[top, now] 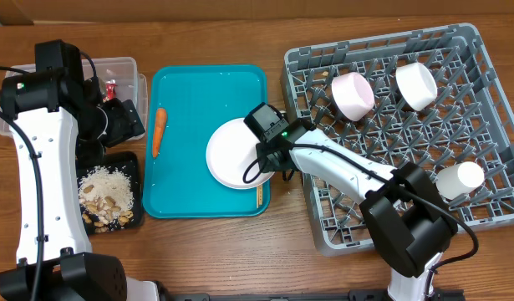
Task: Sort waste into correct bins and load items into the dishwasher
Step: 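Grasp the white plate from the left gripper with the right gripper, then carry the white plate right and stand it upright in the rack's back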
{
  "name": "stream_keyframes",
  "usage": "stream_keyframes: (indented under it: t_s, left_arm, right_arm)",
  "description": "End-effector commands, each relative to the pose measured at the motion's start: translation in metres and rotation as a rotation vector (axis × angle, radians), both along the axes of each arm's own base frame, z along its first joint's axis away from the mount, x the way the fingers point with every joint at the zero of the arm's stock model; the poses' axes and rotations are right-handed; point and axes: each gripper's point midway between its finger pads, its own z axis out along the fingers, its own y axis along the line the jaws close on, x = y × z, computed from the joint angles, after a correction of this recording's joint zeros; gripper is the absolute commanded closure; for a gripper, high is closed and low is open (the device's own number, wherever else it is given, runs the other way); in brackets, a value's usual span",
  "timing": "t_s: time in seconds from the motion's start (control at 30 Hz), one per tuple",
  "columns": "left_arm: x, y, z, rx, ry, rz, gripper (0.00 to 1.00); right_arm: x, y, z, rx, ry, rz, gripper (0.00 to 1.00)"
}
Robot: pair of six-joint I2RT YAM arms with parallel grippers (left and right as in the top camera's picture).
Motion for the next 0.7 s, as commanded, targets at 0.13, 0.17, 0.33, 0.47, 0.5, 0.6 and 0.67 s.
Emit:
stream_keyframes:
  t_s: [0.13, 0.17, 0.33, 0.47, 0.5, 0.6, 0.67]
  left_arm:
    - [-0.003, -0.001, -0.003, 0.006, 0.007, -0.022, 0.16]
    - [-0.003, -0.001, -0.003, 0.006, 0.006, -0.022, 0.16]
    - [-0.002, 0.0, -0.003, 0.007, 0.002, -0.022, 0.16]
    - [-0.001, 0.0, -0.003, 0.009, -0.003, -0.022, 0.16]
    - [-0.001, 0.0, -0.003, 0.008, -0.003, -0.022, 0.16]
    - [0.0, 0.0, -0.003, 0.009, -0.004, -0.022, 0.16]
    - [0.0, 0.0, -0.003, 0.011, -0.004, -0.022, 0.16]
  right_arm:
    - [0.004, 0.0, 0.002, 0.019, -0.006, -0.046, 0.89]
    - [0.004, 0.001, 0.002, 0.021, -0.005, -0.046, 0.93]
    - [0.014, 0.005, 0.028, 0.057, -0.049, -0.052, 0.96]
    - [0.037, -0.006, 0.11, 0.085, -0.209, -0.085, 0.96]
    - [0.043, -0.018, 0.136, 0.072, -0.265, -0.098, 0.96]
    - [0.051, -0.057, 0.193, 0.014, -0.41, -0.158, 0.96]
    - [0.055, -0.098, 0.231, -0.061, -0.525, -0.217, 0.96]
